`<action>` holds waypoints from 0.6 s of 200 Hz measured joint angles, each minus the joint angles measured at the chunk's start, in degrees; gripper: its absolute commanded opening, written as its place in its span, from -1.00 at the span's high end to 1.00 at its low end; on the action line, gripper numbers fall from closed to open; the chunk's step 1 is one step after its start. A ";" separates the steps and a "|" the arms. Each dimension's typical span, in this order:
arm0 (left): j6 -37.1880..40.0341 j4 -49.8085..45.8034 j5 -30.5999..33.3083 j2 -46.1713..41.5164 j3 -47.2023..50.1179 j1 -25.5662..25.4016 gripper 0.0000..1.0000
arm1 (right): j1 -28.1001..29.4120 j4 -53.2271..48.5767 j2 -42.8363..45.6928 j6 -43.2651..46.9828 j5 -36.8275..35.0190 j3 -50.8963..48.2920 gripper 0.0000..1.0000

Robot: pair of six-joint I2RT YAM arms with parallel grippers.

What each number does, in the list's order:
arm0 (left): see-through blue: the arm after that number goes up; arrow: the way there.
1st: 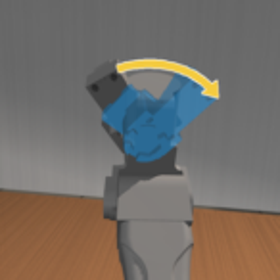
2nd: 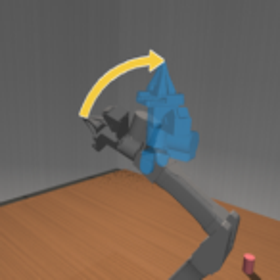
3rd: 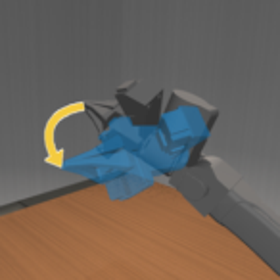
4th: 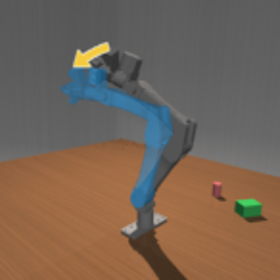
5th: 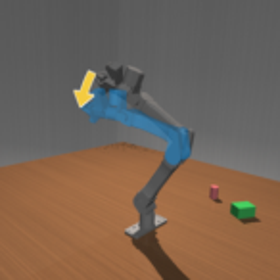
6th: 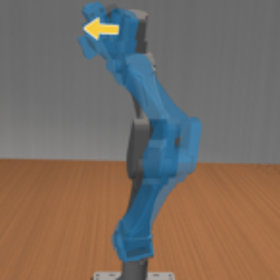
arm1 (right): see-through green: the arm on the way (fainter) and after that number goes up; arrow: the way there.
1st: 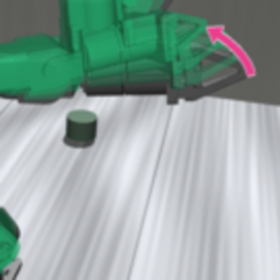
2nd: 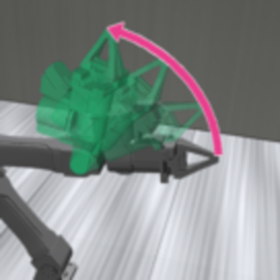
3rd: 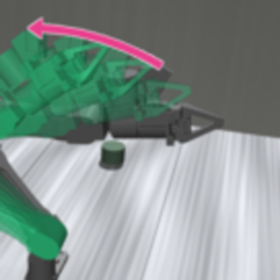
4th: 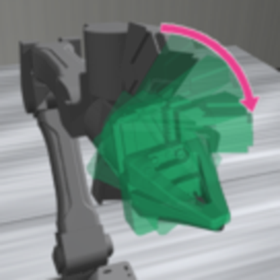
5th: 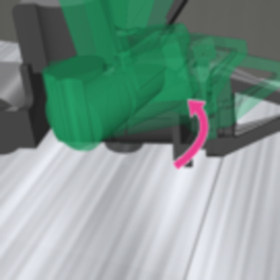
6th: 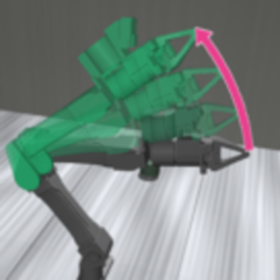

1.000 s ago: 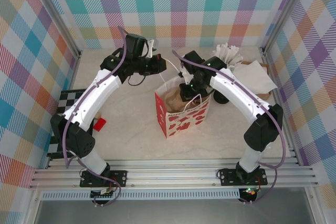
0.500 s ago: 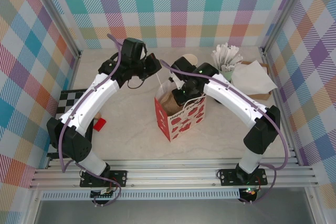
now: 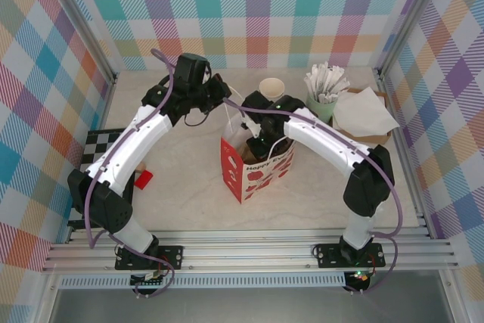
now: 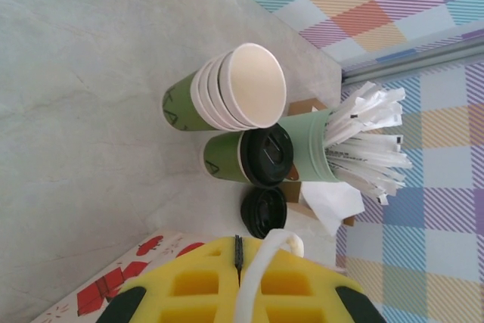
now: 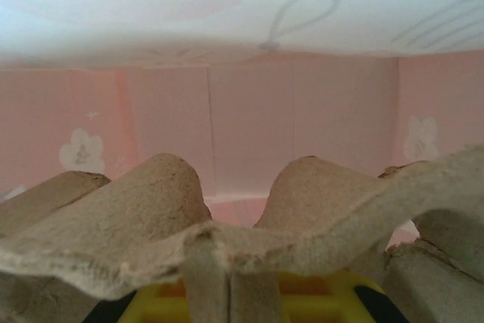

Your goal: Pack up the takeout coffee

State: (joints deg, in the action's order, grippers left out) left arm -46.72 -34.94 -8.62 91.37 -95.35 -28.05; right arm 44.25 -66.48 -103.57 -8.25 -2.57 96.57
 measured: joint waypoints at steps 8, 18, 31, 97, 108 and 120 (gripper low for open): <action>-0.26 0.42 -0.61 0.00 0.26 -0.04 1.00 | 0.00 0.15 -0.90 -0.28 -0.15 0.35 1.00; -0.46 0.68 -0.98 0.00 0.46 -0.04 1.00 | 0.00 0.87 -1.70 -0.52 -0.52 0.44 1.00; -0.48 0.81 -1.20 0.00 0.72 -0.02 1.00 | 0.02 2.10 -2.43 -0.68 -1.05 0.26 1.00; -0.39 0.59 0.37 0.00 0.83 -0.02 1.00 | 0.02 13.97 -1.99 0.68 -4.98 -11.41 1.00; -0.28 0.63 0.61 -0.02 0.85 -0.02 1.00 | 0.02 14.71 -1.97 1.11 -5.14 -12.11 1.00; 0.02 1.11 0.59 -0.22 1.18 -0.02 1.00 | 0.02 16.00 -1.70 1.49 -5.20 -13.07 1.00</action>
State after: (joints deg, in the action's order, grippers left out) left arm -46.70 -33.82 -8.03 91.15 -94.17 -28.08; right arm 44.27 -50.48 -105.27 -6.76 -7.77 83.50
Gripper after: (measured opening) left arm 0.044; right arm 0.131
